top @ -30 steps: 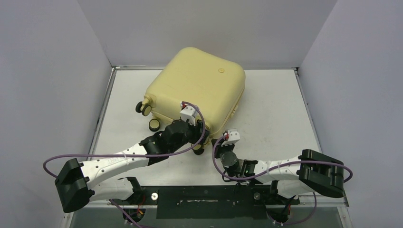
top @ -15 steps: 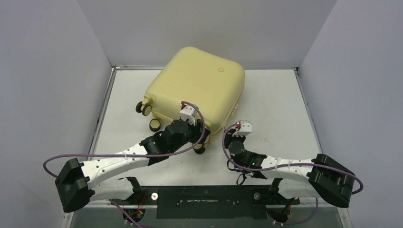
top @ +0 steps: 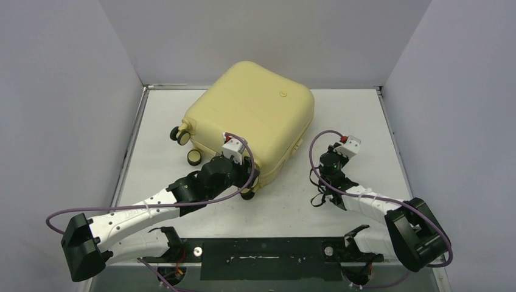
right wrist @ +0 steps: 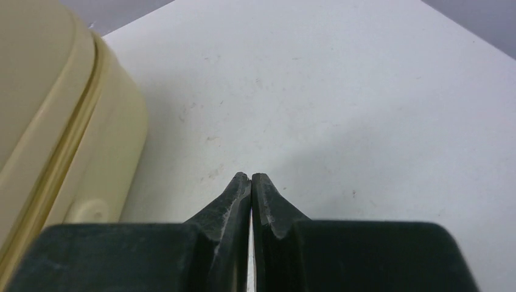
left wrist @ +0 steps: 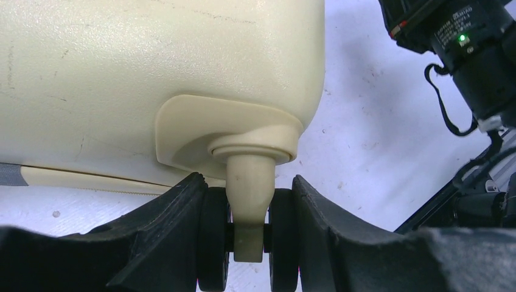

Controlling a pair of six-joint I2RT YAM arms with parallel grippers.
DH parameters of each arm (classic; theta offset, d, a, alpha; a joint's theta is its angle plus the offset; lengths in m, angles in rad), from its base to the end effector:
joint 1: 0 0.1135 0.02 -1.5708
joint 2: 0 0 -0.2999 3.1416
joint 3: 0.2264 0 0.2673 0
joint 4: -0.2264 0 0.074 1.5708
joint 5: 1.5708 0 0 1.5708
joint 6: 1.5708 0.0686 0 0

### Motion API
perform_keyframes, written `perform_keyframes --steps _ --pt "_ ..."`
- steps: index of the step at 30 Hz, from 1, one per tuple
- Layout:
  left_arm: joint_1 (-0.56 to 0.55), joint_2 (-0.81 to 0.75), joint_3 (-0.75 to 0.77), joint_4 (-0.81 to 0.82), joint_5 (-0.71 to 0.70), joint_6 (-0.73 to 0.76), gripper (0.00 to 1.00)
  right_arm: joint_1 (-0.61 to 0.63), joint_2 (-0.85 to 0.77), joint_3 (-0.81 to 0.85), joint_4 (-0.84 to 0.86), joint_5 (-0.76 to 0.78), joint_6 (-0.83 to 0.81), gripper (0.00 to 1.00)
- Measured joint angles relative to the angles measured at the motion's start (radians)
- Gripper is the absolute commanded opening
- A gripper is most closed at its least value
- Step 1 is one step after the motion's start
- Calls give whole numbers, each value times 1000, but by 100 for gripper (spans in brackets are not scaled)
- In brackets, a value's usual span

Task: Pack the luggage
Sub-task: Zip the luggage at the center of the board.

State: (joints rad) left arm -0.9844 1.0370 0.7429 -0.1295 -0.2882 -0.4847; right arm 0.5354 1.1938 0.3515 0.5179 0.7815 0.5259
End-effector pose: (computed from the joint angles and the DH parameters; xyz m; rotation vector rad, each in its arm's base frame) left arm 0.1610 -0.2070 0.2961 0.3173 2.0126 -0.6600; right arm 0.2346 0.0830 0.1988 0.5026 1.7274 0.0146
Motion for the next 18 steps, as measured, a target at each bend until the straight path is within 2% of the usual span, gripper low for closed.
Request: perform_keyframes --steps 3,6,7,9,11,15,18 --pt "0 -13 -5 -9 0 8 0 -83 72 39 33 -47 -41 0" --pt "1 -23 -8 -16 -2 18 0 -99 97 70 62 -133 -95 0" --pt "2 -26 -8 -21 -2 23 0 -90 89 73 72 -169 -117 11" --pt "2 -34 -8 -33 -6 29 0 -55 56 73 75 -237 -154 41" --pt "2 -43 -8 -48 -13 35 0 2 -4 63 79 -315 -183 55" --pt "2 -76 -8 -99 -34 47 0 100 -146 -27 123 -460 -208 62" --pt "2 -110 -10 -148 -51 48 0 176 -157 -78 144 -518 -217 64"
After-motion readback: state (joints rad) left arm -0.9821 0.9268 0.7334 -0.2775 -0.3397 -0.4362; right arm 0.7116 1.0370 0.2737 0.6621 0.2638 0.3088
